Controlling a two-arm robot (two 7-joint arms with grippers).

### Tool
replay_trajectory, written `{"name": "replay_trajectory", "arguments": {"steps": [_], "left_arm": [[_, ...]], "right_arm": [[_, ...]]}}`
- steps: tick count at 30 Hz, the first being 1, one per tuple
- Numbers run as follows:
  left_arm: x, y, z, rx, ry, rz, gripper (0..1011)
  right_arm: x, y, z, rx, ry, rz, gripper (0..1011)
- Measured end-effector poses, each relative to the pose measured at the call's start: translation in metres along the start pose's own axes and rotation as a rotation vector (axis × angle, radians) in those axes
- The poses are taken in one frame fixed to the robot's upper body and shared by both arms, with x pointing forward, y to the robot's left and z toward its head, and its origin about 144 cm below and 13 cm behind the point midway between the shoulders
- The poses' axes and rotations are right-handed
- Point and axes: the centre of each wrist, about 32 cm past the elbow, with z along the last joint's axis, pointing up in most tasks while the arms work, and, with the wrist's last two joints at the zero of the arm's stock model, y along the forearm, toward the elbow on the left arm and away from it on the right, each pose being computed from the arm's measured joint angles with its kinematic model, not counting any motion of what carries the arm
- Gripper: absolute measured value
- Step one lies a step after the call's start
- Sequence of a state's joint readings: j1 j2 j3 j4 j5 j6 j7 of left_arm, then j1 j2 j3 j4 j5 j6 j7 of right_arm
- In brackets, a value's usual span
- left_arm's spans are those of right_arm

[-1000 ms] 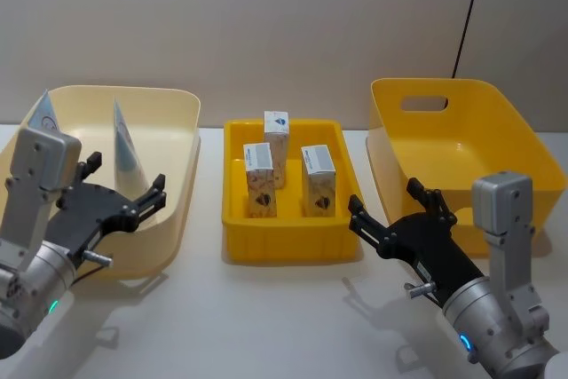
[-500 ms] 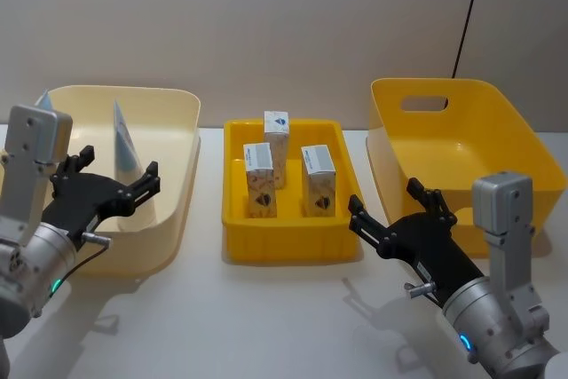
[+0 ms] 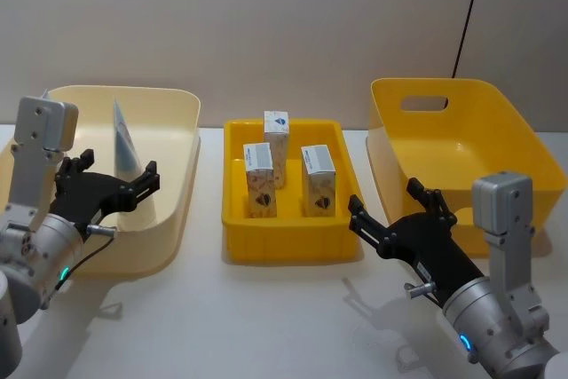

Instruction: Bimanual collaborative sorting of washing and personal care products

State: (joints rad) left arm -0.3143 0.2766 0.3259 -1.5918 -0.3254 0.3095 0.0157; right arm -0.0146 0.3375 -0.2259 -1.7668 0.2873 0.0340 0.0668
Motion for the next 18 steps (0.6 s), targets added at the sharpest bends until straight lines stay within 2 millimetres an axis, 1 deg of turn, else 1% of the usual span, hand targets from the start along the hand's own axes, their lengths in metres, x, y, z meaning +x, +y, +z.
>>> {"name": "replay_trajectory", "arguments": {"steps": [18], "left_arm": [[0.001, -0.025, -0.006, 0.056, -0.008, 0.062, 1003]], "right_arm": [[0.0, 0.0, 0.0, 0.0, 0.0, 0.0, 1009]]}}
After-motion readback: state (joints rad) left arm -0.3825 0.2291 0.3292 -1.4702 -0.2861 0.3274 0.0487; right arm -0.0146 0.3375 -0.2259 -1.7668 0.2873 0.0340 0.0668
